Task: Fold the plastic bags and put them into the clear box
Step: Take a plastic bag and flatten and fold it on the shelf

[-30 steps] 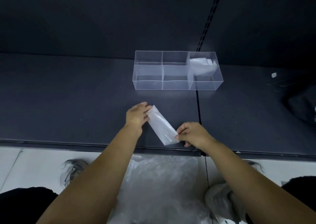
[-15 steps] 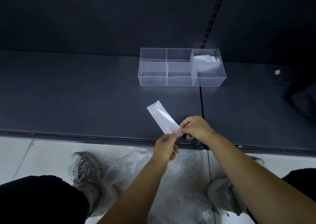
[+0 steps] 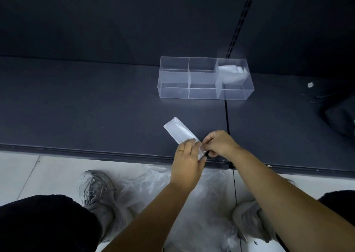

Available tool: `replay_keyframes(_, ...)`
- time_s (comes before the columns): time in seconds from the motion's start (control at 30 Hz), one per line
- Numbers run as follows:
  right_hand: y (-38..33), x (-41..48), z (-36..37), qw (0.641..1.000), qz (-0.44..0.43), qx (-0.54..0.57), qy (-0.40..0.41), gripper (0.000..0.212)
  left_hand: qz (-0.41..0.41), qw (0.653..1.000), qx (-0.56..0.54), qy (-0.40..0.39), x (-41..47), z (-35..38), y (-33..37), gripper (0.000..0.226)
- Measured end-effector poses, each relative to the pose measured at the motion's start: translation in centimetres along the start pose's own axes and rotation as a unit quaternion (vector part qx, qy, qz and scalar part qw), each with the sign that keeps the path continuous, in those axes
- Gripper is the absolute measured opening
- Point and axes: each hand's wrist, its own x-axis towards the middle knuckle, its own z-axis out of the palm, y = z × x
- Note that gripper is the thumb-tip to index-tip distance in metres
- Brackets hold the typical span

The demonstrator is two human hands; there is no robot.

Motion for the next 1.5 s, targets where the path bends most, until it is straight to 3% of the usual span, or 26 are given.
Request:
replay_keyframes(0.07, 0.0, 0.1, 0.0, 1.000, 0.001, -0.005, 0.001, 0.009, -0.021, 0.997, 0.036, -0.065, -0.5, 0.7, -1.0, 0.064)
replay_keyframes(0.17, 0.1, 0.2, 0.1, 1.000, 0.007, -0.004, 0.002, 0.011, 0.013, 0.997, 0.060, -0.056, -1.3, 1.2, -2.0, 0.072)
replay_keyframes(0.3, 0.1, -0.4, -0.5, 0.997, 0.039, 0.067, -0.013, 0.020, 0.002, 0.999, 0.011, -0.033, -0.9, 0.6, -2.4, 0.066)
replay_keyframes(0.47, -0.9, -1.4, -1.8, 0.981, 0.033, 0.177, -0.074, 0.019, 0.042, 0.996, 0.005, 0.078, 0.1, -0.3, -2.5, 0.040)
replay_keyframes(0.53, -1.5, -1.5, -2.3, 0.987, -0.024, 0.135, -0.078, 0.026, 0.026, 0.998, -0.017, 0.063, 0.5, -1.4, -2.3, 0.036)
replay_keyframes(0.67, -2.4, -0.9, -2.7, 0.980, -0.135, -0.052, -0.134, 0.068, -0.057, 0.998, 0.014, -0.008, 1.5, -2.2, -3.1, 0.032)
replay_keyframes(0.8, -3.1, 0.3, -1.0, 0.970, -0.157, -0.090, -0.159, 0.064, -0.057, 0.997, 0.029, -0.048, 2.8, -2.8, -3.8, 0.037)
replay_keyframes(0.93, -2.9, 1.3, 0.2, 0.978, -0.166, -0.013, -0.127, 0.027, -0.074, 0.994, -0.009, -0.075, 4.2, -3.4, -4.4, 0.034)
replay_keyframes(1.03, -2.7, 2.1, 1.0, 0.988, -0.145, 0.014, -0.057, 0.004, -0.121, 0.988, -0.063, -0.076, 5.6, -3.9, -4.9, 0.033)
replay_keyframes(1.1, -2.7, 2.7, 1.6, 0.991, -0.129, 0.018, -0.013, 0.009, -0.182, 0.969, -0.146, -0.085, 6.9, -4.0, -5.5, 0.033)
replay_keyframes(1.2, -2.9, 3.2, 2.5, 0.994, -0.105, 0.018, 0.038, 0.013, -0.295, 0.900, -0.307, -0.097, 8.4, -4.2, -5.9, 0.030)
replay_keyframes(1.3, -3.1, 3.7, 3.2, 0.992, -0.092, -0.007, 0.081, 0.019, -0.341, 0.873, -0.334, -0.098, 9.6, -4.3, -6.3, 0.026)
replay_keyframes(1.4, -3.5, 3.9, 3.6, 0.990, -0.090, -0.041, 0.104, 0.016, -0.338, 0.898, -0.281, -0.031, 9.2, -4.1, -6.2, 0.025)
replay_keyframes(1.5, -4.0, 3.7, 4.0, 0.983, -0.093, -0.089, 0.127, 0.015, -0.245, 0.963, -0.078, 0.080, 7.2, -3.6, -6.4, 0.022)
